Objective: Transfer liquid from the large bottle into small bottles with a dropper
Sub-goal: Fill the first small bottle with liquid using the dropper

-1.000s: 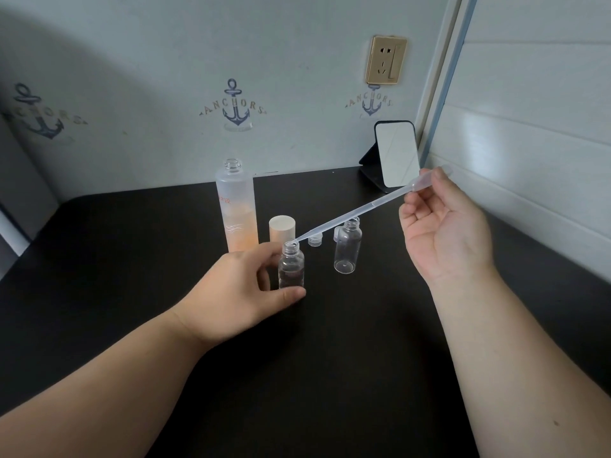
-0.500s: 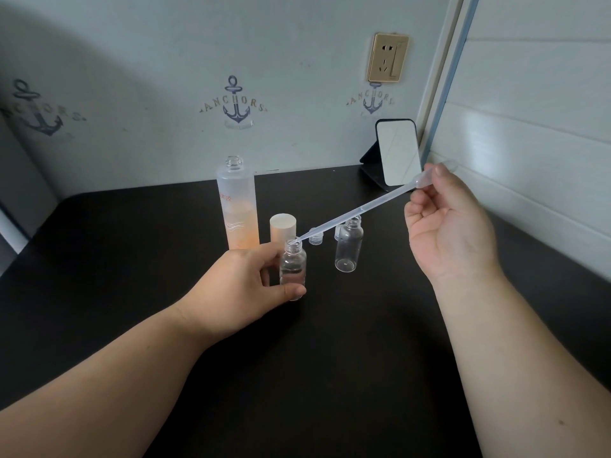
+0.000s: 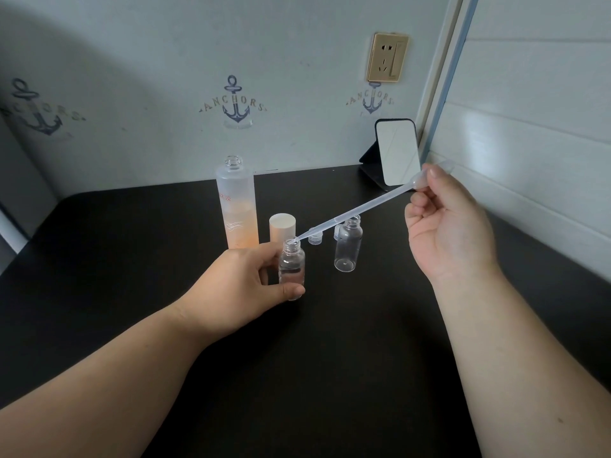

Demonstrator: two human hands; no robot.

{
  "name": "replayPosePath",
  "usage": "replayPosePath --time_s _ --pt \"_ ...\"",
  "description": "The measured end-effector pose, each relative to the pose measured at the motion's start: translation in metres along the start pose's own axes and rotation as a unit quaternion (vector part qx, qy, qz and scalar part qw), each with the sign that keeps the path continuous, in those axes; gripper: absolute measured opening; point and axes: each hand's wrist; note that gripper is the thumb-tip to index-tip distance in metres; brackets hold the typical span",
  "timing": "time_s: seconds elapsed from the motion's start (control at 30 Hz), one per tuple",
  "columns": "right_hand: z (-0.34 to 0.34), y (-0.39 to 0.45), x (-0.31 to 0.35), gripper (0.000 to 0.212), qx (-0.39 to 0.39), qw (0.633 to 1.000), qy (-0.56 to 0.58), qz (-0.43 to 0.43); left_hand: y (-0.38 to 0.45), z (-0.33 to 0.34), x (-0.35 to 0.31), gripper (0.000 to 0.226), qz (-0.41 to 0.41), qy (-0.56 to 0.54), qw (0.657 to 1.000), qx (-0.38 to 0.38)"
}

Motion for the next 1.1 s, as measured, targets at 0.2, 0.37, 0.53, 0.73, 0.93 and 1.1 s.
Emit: replayPosePath --time_s 0.2,0.37,0.53,0.73,0.93,1.1 --pt "0.0003 -0.0002 -0.0008 0.018 0.001 1.0 -0.002 -0.003 -0.0003 -0.0005 0.0004 0.023 0.0 -0.002 1.0 0.003" --pt "0.0 0.001 0.0004 0.017 -0.003 1.0 0.003 -0.005 -0.0005 -0.0008 0.0006 0.025 0.002 0.002 1.0 0.002" --pt "-0.0002 0.0011 0.0003 0.021 0.0 1.0 -0.006 -0.007 -0.0005 -0.0005 0.0003 0.026 0.0 -0.002 1.0 0.002" --pt "-0.0005 0.0011 0.0006 0.023 0.007 1.0 -0.008 -0.011 -0.0014 -0.0013 -0.0023 0.028 0.0 -0.005 1.0 0.007" --pt "-0.0013 0.0015 0.0004 0.028 0.01 1.0 -0.013 -0.014 -0.0001 -0.001 -0.0025 0.026 -0.004 -0.006 1.0 0.005" --pt "-0.003 0.0022 0.0014 0.028 0.0 1.0 -0.016 -0.02 -0.0015 -0.0008 -0.0018 0.026 0.0 -0.003 1.0 0.003"
Point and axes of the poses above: each hand's wrist, its own y-axis towards the middle knuckle, its own z-axis out of the palm, x = y × z, and after that the axes turned 10 degrees about -y, right-handed
